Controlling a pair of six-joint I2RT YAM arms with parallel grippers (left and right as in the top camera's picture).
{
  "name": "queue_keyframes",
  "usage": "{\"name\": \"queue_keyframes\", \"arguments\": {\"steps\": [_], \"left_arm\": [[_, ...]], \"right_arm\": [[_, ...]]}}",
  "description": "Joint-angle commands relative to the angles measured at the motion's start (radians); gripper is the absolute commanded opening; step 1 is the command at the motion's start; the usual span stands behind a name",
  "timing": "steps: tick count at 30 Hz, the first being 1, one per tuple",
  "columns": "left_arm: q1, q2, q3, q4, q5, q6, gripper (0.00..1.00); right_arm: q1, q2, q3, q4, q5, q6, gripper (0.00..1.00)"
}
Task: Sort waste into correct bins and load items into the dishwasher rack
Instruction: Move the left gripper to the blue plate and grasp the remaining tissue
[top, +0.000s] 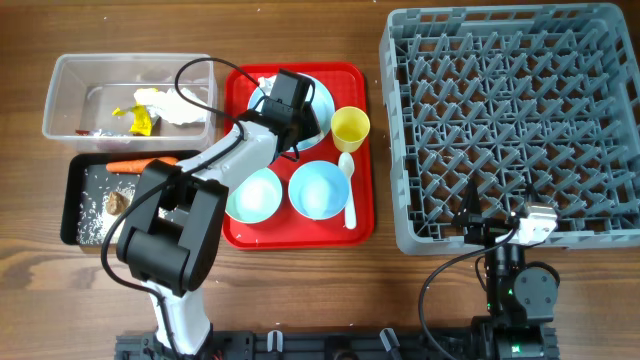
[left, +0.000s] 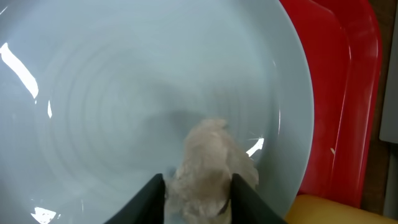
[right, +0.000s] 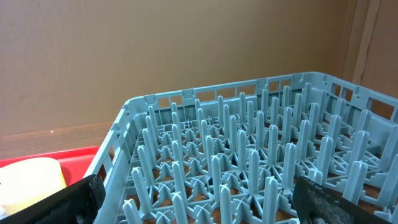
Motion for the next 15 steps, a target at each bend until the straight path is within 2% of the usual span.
{"name": "queue_keyframes", "arguments": {"steps": [1, 3, 4, 10, 15], "left_arm": [[-0.004, 0.013, 0.013, 0.004, -0.007, 0.006, 0.24], [-0.004, 0.013, 0.013, 0.004, -0.007, 0.006, 0.07], [-0.004, 0.013, 0.013, 0.004, -0.007, 0.006, 0.04], [-0.003, 0.001, 0.014, 0.015, -0.011, 0.006, 0.04], [0.028, -0.095, 0.032, -0.011, -0.061, 0.01, 0.04]], "right_arm": [[-0.004, 0.002, -0.001, 0.004, 0.01, 0.007, 1.0], [-0.004, 0.002, -0.001, 0.004, 0.01, 0.007, 1.0], [-0.004, 0.002, -0.001, 0.004, 0.01, 0.007, 1.0], [-0.004, 0.002, -0.001, 0.004, 0.01, 0.007, 1.0], [-0.004, 0.002, -0.001, 0.004, 0.01, 0.008, 1.0]]}}
